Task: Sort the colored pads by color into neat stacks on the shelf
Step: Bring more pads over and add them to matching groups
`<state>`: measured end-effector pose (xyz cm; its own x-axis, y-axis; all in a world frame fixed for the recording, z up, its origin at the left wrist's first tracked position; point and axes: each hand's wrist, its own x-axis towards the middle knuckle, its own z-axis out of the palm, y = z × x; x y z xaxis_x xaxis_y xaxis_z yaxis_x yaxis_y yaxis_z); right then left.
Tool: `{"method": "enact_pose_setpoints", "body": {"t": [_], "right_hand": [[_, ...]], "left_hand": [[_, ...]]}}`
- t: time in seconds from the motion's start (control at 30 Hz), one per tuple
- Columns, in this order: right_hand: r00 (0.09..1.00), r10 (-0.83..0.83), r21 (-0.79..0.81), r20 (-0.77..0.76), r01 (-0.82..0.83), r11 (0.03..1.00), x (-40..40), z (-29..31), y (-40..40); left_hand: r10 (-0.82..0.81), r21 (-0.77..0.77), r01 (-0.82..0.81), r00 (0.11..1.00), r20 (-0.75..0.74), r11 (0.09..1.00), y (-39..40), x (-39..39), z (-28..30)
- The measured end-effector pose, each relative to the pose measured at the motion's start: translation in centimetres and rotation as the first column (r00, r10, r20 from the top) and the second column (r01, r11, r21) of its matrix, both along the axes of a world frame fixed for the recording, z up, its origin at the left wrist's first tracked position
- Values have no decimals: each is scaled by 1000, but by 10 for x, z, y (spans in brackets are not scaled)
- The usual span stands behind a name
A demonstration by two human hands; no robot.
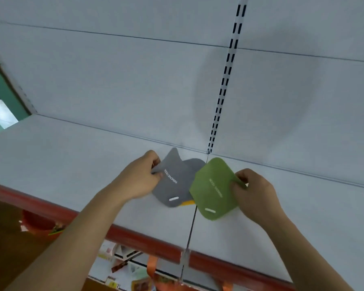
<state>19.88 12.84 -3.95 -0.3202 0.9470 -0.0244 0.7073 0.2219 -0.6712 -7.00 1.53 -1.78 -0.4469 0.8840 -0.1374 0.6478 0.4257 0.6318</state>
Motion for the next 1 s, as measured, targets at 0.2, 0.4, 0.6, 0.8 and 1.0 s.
{"method": "enact_pose_setpoints", "body": {"t": [0.2,0.4,0.6,0.8,1.0], "right_hand": [[988,-127,-58,85,132,990,23,5,-22],[985,-159,-342,-59,130,931,28,13,-25],[999,-52,-287,16,54,956,19,9,-26],[946,-129,-171,-297,80,982,22,19,-32],[784,-276,-187,-555,205,961,41,31,-52]], "left_hand": [[-222,31,222,975,13,975,12,-34,7],[-23,218,-112,845,535,969,28,-19,-33],[49,148,-76,983,178,986,28,-11,-46],[13,307,-50,993,121,950,24,-11,-16],[-189,418,90,961,201,904,30,0,23]]}}
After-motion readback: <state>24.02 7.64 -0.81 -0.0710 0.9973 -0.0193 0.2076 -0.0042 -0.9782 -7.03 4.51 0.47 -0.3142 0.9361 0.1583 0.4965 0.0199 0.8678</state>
